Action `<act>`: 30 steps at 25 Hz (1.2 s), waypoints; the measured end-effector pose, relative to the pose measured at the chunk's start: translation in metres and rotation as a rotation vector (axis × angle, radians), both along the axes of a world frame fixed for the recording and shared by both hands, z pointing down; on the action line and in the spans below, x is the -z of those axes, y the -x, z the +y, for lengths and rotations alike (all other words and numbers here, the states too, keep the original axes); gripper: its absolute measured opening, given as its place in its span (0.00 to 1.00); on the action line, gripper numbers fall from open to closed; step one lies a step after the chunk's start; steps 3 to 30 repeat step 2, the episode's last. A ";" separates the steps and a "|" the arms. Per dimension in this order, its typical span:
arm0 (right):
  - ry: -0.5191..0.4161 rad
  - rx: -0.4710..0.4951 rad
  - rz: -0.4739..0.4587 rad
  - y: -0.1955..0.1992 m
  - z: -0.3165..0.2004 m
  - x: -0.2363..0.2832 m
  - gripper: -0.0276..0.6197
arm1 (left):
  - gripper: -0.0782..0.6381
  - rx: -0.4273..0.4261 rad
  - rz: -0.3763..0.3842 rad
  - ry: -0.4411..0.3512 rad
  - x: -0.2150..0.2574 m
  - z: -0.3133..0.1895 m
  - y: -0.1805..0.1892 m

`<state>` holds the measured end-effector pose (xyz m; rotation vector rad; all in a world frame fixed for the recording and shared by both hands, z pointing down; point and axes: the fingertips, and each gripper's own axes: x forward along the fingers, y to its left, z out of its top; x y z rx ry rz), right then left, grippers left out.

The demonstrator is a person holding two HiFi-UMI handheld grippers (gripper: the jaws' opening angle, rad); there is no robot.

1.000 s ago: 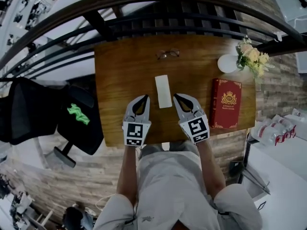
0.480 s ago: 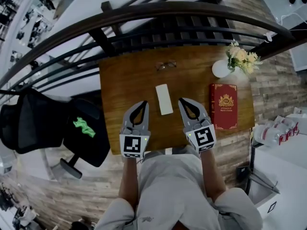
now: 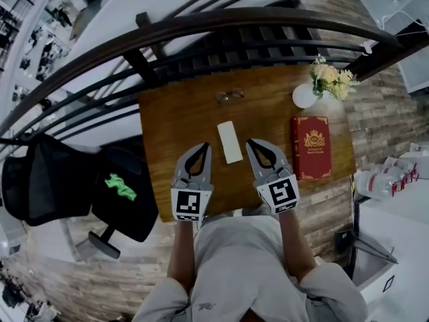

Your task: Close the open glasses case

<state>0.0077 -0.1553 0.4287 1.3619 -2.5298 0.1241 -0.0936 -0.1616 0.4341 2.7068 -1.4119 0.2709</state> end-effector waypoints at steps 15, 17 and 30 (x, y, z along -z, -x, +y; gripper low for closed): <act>0.002 -0.003 0.001 0.002 0.002 0.000 0.05 | 0.14 -0.011 -0.001 -0.001 0.000 0.001 -0.001; 0.002 -0.003 0.001 0.002 0.002 0.000 0.05 | 0.14 -0.011 -0.001 -0.001 0.000 0.001 -0.001; 0.002 -0.003 0.001 0.002 0.002 0.000 0.05 | 0.14 -0.011 -0.001 -0.001 0.000 0.001 -0.001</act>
